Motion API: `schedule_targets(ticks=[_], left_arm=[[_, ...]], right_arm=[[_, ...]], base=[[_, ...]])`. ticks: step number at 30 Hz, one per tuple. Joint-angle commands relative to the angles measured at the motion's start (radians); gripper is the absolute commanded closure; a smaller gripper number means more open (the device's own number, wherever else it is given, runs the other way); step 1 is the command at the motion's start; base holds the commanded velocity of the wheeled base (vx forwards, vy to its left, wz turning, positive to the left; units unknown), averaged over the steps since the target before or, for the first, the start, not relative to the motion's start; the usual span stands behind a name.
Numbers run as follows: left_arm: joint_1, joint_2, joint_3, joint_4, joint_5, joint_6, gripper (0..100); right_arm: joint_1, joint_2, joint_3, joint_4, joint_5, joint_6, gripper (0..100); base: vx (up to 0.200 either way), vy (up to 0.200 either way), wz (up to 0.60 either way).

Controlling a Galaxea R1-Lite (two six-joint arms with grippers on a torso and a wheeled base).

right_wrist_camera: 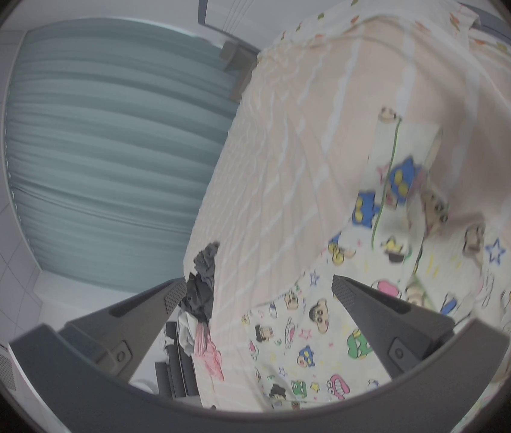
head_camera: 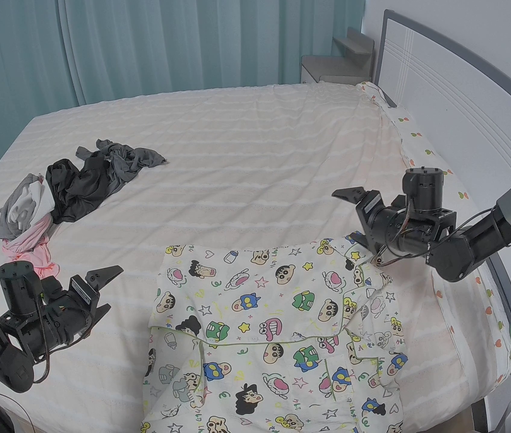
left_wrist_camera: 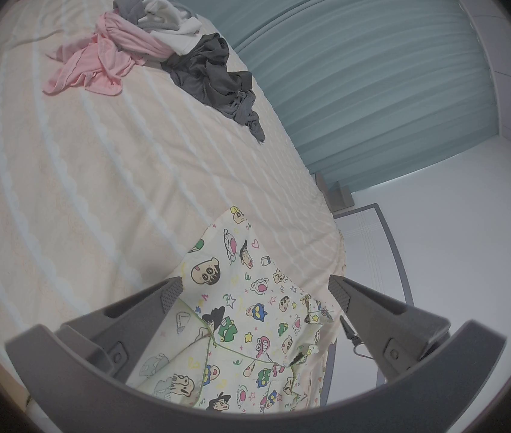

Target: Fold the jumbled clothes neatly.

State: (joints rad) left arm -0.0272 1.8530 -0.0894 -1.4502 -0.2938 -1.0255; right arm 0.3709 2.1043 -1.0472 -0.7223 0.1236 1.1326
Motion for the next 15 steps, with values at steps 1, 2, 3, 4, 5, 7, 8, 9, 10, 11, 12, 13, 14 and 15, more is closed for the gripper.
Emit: schedule_targets(ticks=[1,2,3,4,5,7,8,9,10,11,12,13,14,15], left_arm=[[0.001,0.101,0.059,-0.098,-0.008,-0.005,0],[0.0,0.135,0.072,-0.121,-0.008,-0.004,0],[0.0,0.141,0.072,-0.121,-0.008,-0.004,0],[0.0,0.144,0.071,-0.121,-0.008,-0.004,0],[0.001,0.149,0.068,-0.121,-0.008,-0.004,0],[0.003,0.147,0.068,-0.121,-0.008,-0.004,0],[0.003,0.146,0.068,-0.121,-0.008,-0.004,0],[0.003,0.146,0.069,-0.121,-0.008,-0.004,0],[0.003,0.147,0.069,-0.121,-0.008,-0.004,0],[0.001,0.147,0.069,-0.121,-0.008,-0.004,0],[0.003,0.147,0.068,-0.121,-0.008,-0.004,0],[0.004,0.147,0.068,-0.121,-0.008,-0.004,0],[0.006,0.146,0.068,-0.121,-0.008,-0.004,0],[0.006,0.147,0.069,-0.121,-0.008,-0.004,0]], right_arm=[[0.048,0.102,-0.007,-0.003,-0.022,-0.004,0],[0.051,0.138,-0.017,-0.003,-0.041,-0.005,0],[0.056,0.152,-0.02,-0.003,-0.048,-0.007,0],[0.057,0.16,-0.023,-0.003,-0.053,-0.007,0],[0.06,0.181,-0.028,-0.003,-0.065,-0.008,0],[0.057,0.214,-0.042,-0.003,-0.082,-0.016,0],[0.053,0.232,-0.057,0.0,-0.088,-0.022,0],[0.049,0.25,-0.071,0.001,-0.096,-0.027,0],[0.046,0.263,-0.083,0.003,-0.108,-0.034,0],[0.042,0.272,-0.089,0.003,-0.119,-0.039,0],[0.031,0.287,-0.108,0.004,-0.147,-0.059,0],[0.025,0.296,-0.117,0.004,-0.165,-0.074,0],[0.017,0.306,-0.125,0.004,-0.183,-0.091,0],[0.011,0.309,-0.126,0.004,-0.196,-0.103,0]], base=[[0.0,0.0,0.0],[0.0,0.0,0.0],[0.0,0.0,0.0],[0.0,0.0,0.0],[0.0,0.0,0.0],[0.0,0.0,0.0],[0.0,0.0,0.0],[0.0,0.0,0.0],[0.0,0.0,0.0],[0.0,0.0,0.0],[0.0,0.0,0.0],[0.0,0.0,0.0],[0.0,0.0,0.0],[0.0,0.0,0.0]])
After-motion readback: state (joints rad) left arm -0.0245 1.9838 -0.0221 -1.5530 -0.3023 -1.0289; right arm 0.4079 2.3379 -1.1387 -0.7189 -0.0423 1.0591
